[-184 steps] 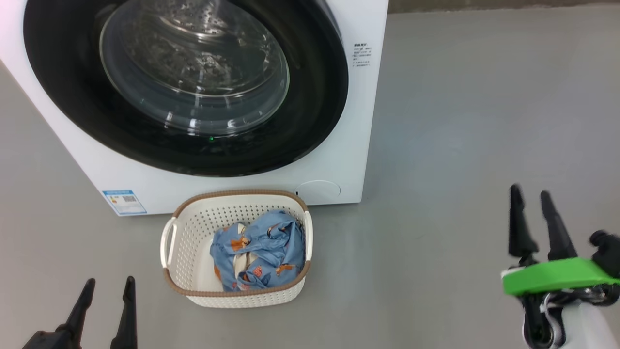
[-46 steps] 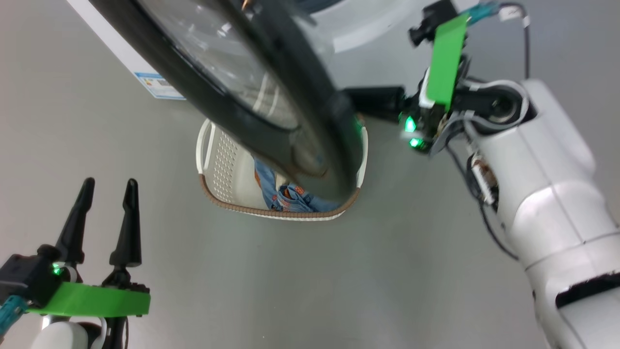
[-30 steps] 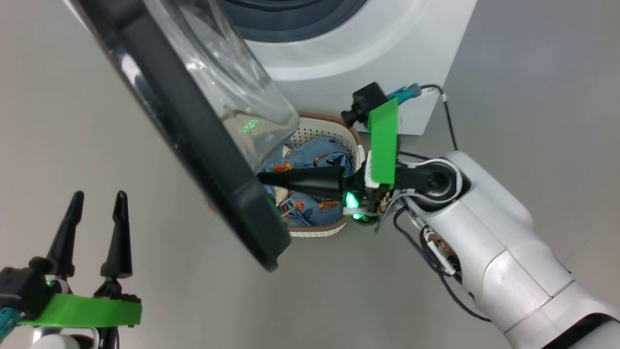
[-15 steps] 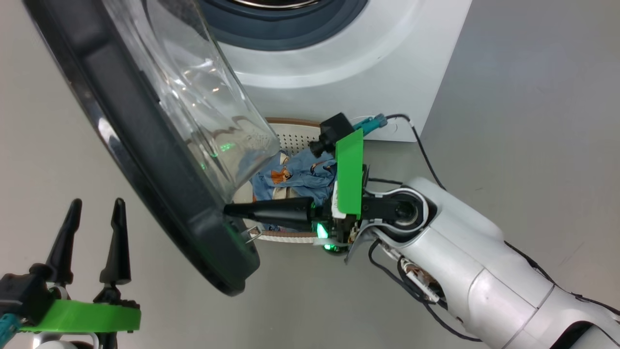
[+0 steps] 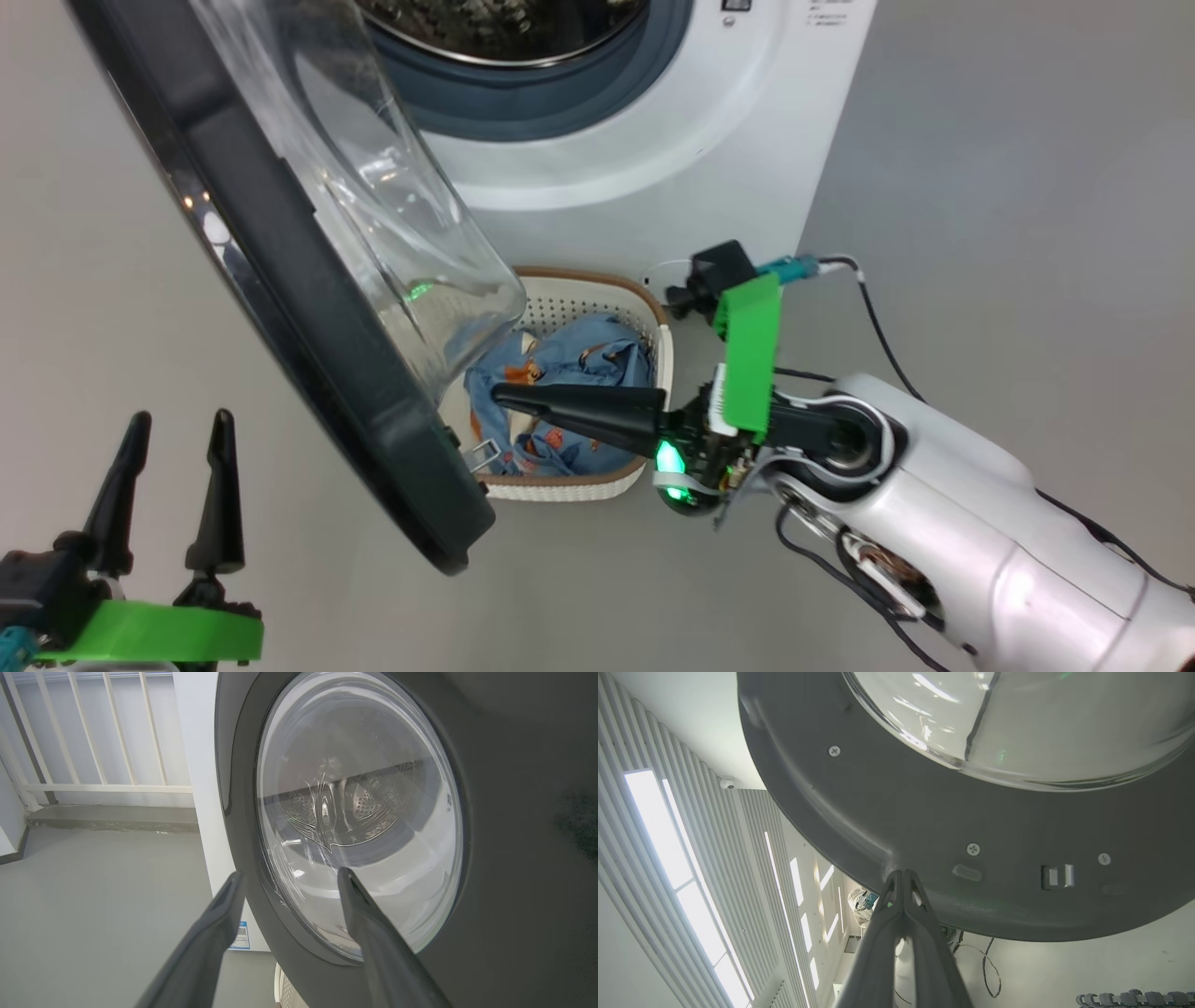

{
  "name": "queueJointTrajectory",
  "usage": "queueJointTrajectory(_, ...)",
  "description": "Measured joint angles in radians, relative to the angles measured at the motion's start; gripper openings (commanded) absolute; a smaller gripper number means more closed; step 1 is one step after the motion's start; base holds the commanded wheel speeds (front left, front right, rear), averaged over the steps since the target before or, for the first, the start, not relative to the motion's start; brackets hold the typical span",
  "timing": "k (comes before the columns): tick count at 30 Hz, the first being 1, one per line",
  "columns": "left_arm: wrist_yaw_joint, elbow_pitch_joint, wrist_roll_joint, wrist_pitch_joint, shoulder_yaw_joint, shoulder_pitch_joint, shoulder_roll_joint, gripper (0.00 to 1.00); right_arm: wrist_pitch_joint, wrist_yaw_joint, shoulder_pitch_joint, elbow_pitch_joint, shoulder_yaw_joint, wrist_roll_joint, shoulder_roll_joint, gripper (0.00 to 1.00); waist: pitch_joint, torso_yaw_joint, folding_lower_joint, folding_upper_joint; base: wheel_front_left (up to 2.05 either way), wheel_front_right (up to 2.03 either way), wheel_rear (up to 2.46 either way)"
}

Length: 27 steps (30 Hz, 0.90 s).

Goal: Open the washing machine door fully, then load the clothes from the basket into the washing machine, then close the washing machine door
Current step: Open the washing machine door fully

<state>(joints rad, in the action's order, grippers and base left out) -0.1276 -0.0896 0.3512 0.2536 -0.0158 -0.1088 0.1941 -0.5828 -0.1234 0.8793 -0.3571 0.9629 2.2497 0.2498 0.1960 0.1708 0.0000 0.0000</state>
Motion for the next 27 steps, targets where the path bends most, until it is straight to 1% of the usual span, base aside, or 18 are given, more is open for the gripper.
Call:
queueJointTrajectory(5,0.0,0.0,-0.008,0.0,0.013,0.013,0.001,1.0,0.067,0.0,-0.057,0.102,0.001,0.044,0.06,0.0,-0.025,-0.024,0.0,0.0,0.0,0.0,0.0)
queueJointTrajectory(10,0.0,0.001,-0.018,0.0,0.023,0.04,0.0,1.0,0.126,0.0,-0.117,0.183,-0.002,0.056,0.114,0.0,-0.05,-0.045,0.0,0.0,0.0,0.0,0.0)
queueJointTrajectory(15,0.0,0.001,-0.033,0.0,0.041,0.07,-0.006,1.0,0.176,0.0,-0.189,0.249,-0.016,0.068,0.152,0.0,-0.08,-0.064,0.0,0.0,0.0,0.0,0.0)
queueJointTrajectory(20,0.0,0.009,-0.047,0.0,0.059,0.109,-0.01,1.0,0.228,0.0,-0.277,0.289,-0.049,0.065,0.169,0.0,-0.107,-0.083,0.0,0.0,0.0,0.0,0.0)
queueJointTrajectory(23,0.0,0.013,-0.049,0.0,0.071,0.128,-0.017,1.0,0.272,0.0,-0.325,0.308,-0.079,0.031,0.171,0.0,-0.117,-0.096,0.0,0.0,0.0,0.0,0.0)
queueJointTrajectory(27,0.0,0.021,-0.05,0.0,0.086,0.147,-0.021,1.0,0.304,0.0,-0.389,0.351,-0.127,-0.007,0.171,0.0,-0.126,-0.115,0.0,0.0,0.0,0.0,0.0)
